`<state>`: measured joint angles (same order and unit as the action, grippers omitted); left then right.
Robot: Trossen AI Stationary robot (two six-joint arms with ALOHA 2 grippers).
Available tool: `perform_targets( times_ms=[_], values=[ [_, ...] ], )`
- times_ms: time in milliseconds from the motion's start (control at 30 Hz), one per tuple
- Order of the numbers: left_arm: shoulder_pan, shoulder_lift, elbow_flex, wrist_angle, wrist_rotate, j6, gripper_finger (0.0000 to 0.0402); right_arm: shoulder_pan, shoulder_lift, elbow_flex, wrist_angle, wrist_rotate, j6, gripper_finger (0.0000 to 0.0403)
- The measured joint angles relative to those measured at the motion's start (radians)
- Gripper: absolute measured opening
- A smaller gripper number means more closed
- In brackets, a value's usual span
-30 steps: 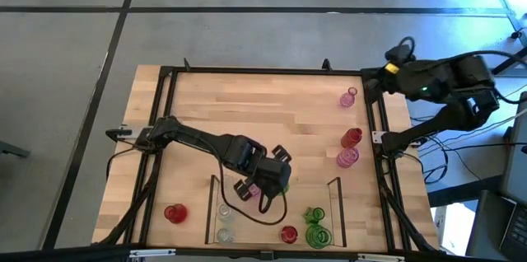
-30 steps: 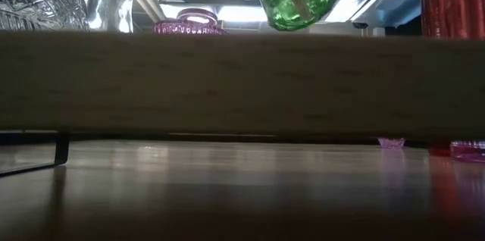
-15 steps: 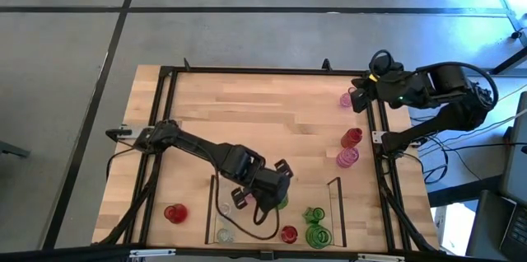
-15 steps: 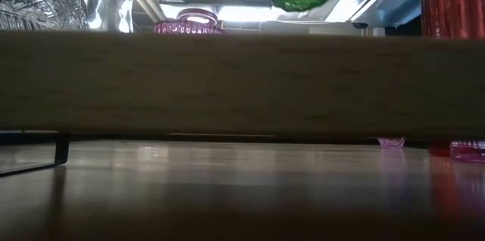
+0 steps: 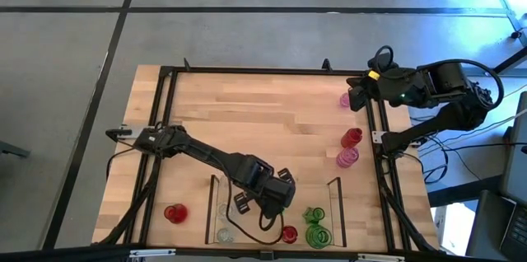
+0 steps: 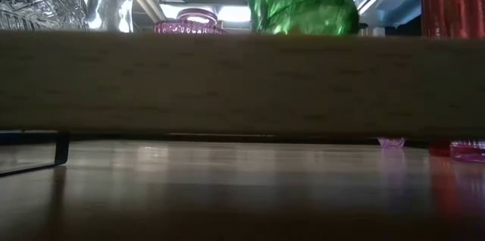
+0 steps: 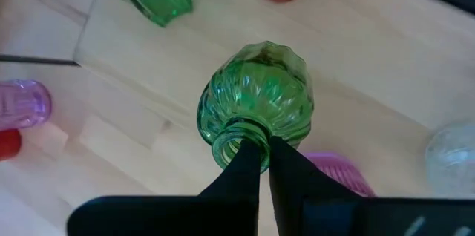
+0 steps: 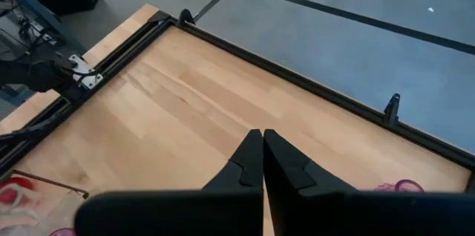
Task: Sort vases onto shelf
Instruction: Put the green vase aligned with the other green vases on the shelf
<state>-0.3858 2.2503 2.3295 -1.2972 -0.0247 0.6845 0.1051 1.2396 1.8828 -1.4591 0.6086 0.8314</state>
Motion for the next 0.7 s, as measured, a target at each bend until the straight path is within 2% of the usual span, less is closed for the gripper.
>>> perform_targets(
  times_ms=[700],
  values=[
    [-0.003,0.021,0.000,0.038,-0.013,-0.083,0.0010,0.001,0.000,0.000,0.000,-0.026,-0.002,0.0000]
  ],
)
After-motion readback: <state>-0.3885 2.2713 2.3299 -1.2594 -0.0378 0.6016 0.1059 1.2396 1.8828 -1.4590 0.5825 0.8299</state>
